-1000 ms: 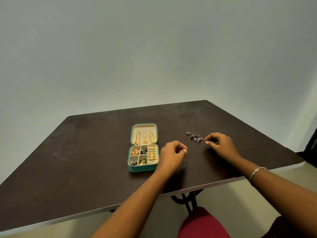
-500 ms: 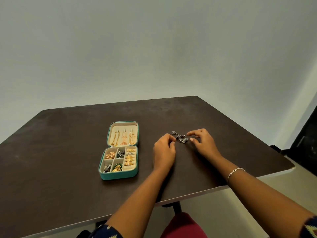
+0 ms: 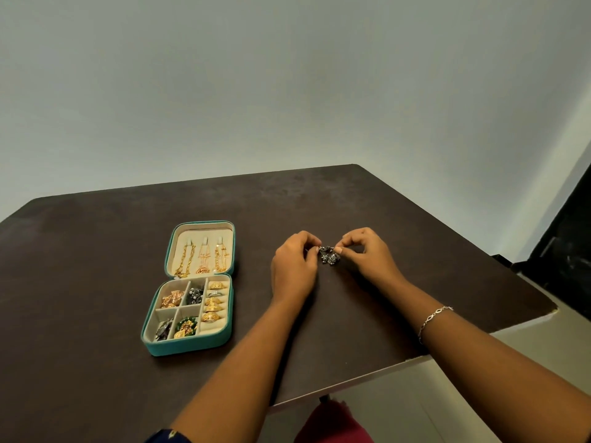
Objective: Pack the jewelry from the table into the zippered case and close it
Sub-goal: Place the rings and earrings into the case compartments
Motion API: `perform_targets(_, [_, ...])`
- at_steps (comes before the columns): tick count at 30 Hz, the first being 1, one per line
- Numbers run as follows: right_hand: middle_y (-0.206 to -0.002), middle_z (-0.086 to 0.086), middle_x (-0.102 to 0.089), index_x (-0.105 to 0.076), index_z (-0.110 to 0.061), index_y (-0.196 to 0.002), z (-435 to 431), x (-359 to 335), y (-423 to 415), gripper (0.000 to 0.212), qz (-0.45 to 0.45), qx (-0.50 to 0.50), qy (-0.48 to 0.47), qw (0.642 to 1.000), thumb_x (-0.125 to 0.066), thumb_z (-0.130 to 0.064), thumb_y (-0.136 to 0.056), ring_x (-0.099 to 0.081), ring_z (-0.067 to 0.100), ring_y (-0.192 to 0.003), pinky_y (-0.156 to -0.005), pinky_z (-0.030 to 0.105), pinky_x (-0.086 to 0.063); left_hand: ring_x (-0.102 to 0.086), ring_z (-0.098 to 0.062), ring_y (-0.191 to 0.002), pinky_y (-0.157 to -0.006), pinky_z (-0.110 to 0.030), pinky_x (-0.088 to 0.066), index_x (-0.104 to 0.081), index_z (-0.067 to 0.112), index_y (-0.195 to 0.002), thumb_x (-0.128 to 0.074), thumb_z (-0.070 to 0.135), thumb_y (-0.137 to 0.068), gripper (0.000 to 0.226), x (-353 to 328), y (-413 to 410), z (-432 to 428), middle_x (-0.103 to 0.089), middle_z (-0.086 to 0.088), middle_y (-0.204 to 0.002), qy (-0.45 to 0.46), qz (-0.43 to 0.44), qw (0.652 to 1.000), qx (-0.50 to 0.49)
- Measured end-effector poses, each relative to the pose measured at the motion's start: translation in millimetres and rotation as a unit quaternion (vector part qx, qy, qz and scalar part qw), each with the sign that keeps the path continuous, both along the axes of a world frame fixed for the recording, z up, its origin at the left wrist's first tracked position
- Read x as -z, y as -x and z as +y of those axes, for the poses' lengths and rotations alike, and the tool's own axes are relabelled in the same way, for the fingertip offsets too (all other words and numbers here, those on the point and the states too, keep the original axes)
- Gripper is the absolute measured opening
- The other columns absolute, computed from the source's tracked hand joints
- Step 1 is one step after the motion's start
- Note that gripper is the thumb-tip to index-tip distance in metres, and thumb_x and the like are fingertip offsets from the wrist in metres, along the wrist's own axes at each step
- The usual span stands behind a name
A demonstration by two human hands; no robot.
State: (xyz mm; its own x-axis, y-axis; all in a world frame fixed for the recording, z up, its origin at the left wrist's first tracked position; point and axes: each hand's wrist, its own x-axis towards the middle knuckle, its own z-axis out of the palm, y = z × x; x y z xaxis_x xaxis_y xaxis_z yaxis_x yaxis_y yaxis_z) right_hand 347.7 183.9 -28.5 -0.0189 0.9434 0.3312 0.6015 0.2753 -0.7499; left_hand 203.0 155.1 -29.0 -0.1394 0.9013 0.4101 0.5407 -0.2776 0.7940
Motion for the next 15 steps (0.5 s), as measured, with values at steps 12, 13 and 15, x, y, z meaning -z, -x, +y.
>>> perform_targets(12, [-0.091,0.006,-0.060,-0.065,-0.011,-0.074,-7,-2,-5,0.011,0.197,-0.094,-0.005,0.976,-0.065,-0.001,-0.079,-0.057,0.004,-0.084,-0.079,0.011,-0.043,-0.048,-0.006,-0.092,-0.075,-0.023,-0.040,-0.061,0.023,-0.094,-0.069,0.020,-0.077,0.019,-2,-2,-6,-0.063,0.009,-0.095,-0.024,0.069,0.994,0.087])
perform_targets(13, [-0.088,0.005,-0.061,-0.065,-0.010,-0.074,-8,-3,-4,0.012,0.215,-0.106,0.000,0.971,-0.064,0.000,-0.079,-0.058,0.004,-0.082,-0.078,0.014,-0.045,-0.047,-0.006,-0.094,-0.076,-0.023,-0.040,-0.058,0.023,-0.096,-0.071,0.023,-0.076,0.023,-2,-2,-7,-0.061,0.009,-0.097,-0.024,0.079,0.992,0.093])
perform_targets(15, [-0.083,0.003,-0.061,-0.065,-0.005,-0.076,-10,-4,-4,0.008,0.228,-0.127,0.008,0.965,-0.061,0.001,-0.081,-0.059,0.004,-0.077,-0.074,0.018,-0.047,-0.047,-0.005,-0.094,-0.074,-0.023,-0.041,-0.053,0.025,-0.096,-0.072,0.026,-0.074,0.029,-4,-3,-9,-0.057,0.007,-0.099,-0.013,0.086,0.992,0.094])
